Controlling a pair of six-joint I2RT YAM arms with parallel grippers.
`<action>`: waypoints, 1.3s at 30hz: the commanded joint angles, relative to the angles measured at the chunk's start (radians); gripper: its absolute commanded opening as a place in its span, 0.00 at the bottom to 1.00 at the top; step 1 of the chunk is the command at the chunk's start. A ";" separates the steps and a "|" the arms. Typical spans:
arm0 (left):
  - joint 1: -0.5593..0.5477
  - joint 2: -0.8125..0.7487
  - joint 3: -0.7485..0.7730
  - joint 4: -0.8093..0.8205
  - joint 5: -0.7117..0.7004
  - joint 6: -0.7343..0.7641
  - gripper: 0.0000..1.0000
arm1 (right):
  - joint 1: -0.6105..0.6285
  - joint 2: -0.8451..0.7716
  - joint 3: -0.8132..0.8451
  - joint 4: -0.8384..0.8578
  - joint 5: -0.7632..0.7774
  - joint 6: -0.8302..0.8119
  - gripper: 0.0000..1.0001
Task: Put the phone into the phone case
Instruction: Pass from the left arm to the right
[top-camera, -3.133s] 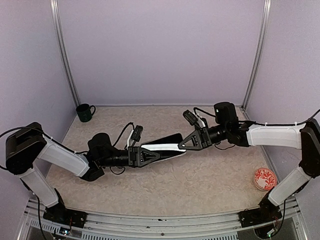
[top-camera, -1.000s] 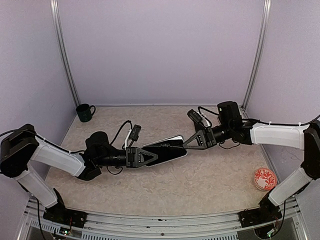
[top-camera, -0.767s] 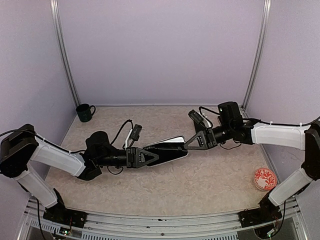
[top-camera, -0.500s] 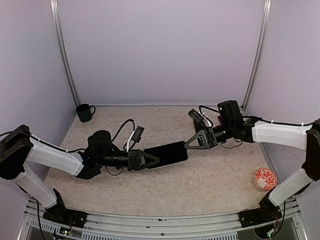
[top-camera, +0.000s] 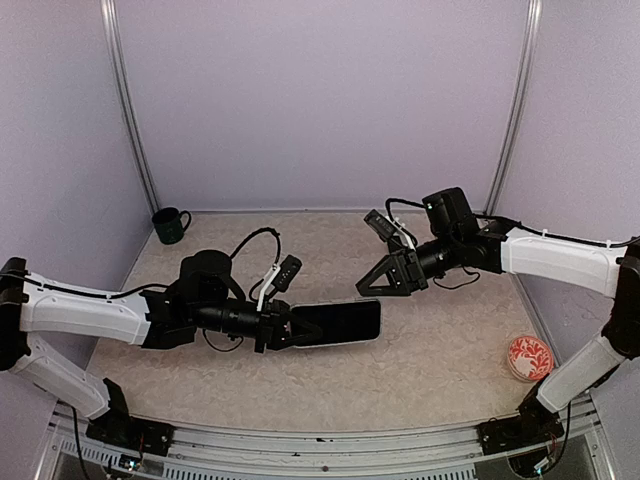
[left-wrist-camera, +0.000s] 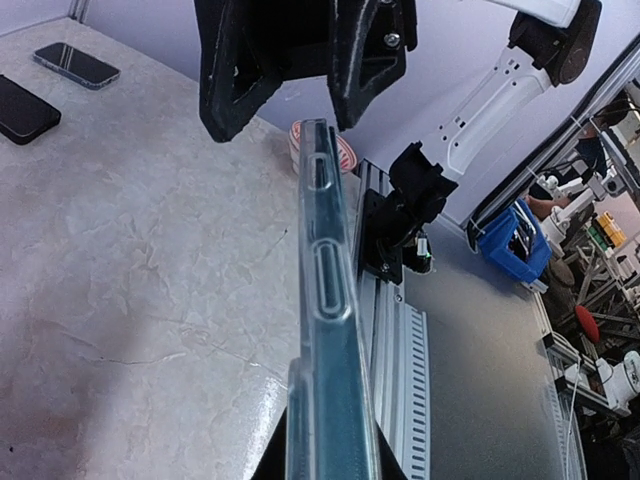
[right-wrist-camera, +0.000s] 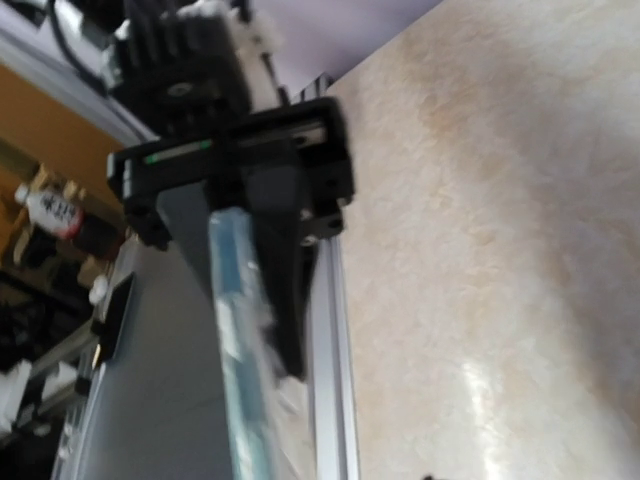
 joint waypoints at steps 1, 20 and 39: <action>-0.014 -0.046 0.053 -0.069 -0.023 0.096 0.00 | 0.071 0.011 0.062 -0.098 0.030 -0.121 0.41; -0.047 -0.070 0.080 -0.170 -0.053 0.148 0.00 | 0.257 0.096 0.161 -0.218 0.351 -0.313 0.42; -0.041 -0.116 0.061 -0.173 -0.145 0.144 0.29 | 0.263 0.090 0.169 -0.255 0.231 -0.332 0.00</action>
